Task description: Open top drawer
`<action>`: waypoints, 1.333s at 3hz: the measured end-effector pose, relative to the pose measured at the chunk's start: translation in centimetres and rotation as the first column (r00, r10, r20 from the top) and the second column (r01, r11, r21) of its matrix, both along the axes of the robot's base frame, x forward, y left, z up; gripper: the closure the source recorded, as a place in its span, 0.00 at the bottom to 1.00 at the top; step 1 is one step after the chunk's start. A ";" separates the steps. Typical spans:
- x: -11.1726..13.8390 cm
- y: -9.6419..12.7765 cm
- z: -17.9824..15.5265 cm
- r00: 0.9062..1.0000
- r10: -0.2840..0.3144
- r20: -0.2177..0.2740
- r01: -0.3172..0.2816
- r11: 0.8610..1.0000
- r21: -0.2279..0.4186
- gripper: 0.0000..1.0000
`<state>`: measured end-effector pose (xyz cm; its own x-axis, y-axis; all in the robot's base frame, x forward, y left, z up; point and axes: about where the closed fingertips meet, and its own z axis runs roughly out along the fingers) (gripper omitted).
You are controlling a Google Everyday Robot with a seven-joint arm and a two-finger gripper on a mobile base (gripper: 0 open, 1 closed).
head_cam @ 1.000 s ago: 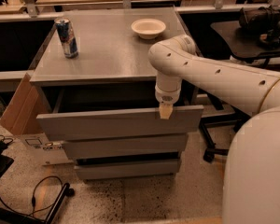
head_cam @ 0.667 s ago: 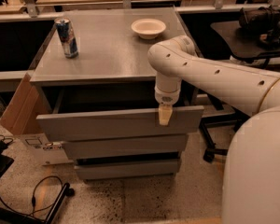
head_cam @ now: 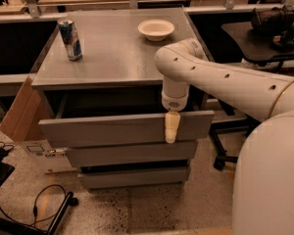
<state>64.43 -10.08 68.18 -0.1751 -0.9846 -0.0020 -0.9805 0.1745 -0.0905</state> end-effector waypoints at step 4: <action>-9.7 0.3 -1.2 0.979 -0.151 -0.138 0.156 0.987 0.024 0.72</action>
Offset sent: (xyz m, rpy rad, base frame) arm -0.1634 0.0056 -0.0316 0.0527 0.2372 -0.2701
